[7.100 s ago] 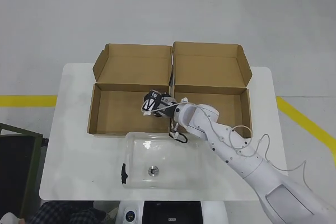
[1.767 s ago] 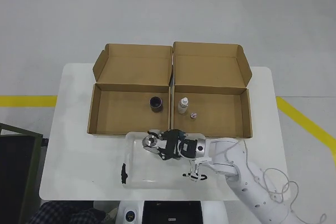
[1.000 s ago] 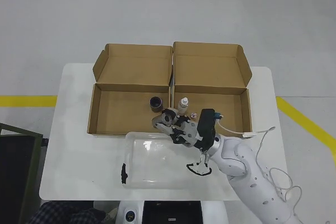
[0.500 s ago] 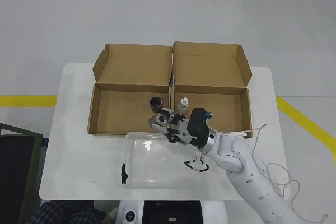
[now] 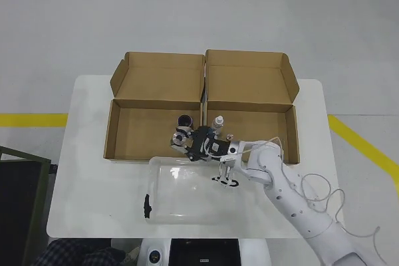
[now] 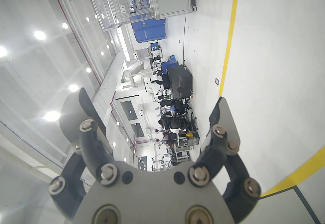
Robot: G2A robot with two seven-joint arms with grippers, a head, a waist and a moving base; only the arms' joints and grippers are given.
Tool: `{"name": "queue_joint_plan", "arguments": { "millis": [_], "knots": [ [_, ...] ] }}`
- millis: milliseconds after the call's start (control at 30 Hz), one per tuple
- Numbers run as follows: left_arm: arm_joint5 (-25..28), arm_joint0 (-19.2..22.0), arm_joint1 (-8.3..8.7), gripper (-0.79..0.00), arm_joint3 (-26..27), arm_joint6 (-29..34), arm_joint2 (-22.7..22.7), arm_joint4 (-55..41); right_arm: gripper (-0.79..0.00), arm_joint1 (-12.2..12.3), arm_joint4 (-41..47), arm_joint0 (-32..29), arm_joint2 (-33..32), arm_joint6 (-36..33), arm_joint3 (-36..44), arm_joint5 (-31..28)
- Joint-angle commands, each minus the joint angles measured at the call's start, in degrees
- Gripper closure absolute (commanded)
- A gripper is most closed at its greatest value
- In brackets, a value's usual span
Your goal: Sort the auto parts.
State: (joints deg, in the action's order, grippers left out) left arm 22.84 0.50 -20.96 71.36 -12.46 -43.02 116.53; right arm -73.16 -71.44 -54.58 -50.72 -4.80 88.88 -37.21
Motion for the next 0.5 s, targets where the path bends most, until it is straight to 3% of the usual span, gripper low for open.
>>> {"name": "queue_joint_plan", "arguments": {
  "millis": [0, 467],
  "knots": [
    [0.0, 0.0, 0.0, -0.785, 0.0, 0.0, 0.0, 0.0, 0.0, -0.2, -1.2, 1.4, 0.6, -0.8, -1.2, -0.2],
    [0.0, 0.0, 0.0, -0.785, 0.0, 0.0, 0.0, 0.0, 0.0, -1.6, -8.5, 8.8, 5.3, -5.2, -7.0, -4.4]
  ]
}}
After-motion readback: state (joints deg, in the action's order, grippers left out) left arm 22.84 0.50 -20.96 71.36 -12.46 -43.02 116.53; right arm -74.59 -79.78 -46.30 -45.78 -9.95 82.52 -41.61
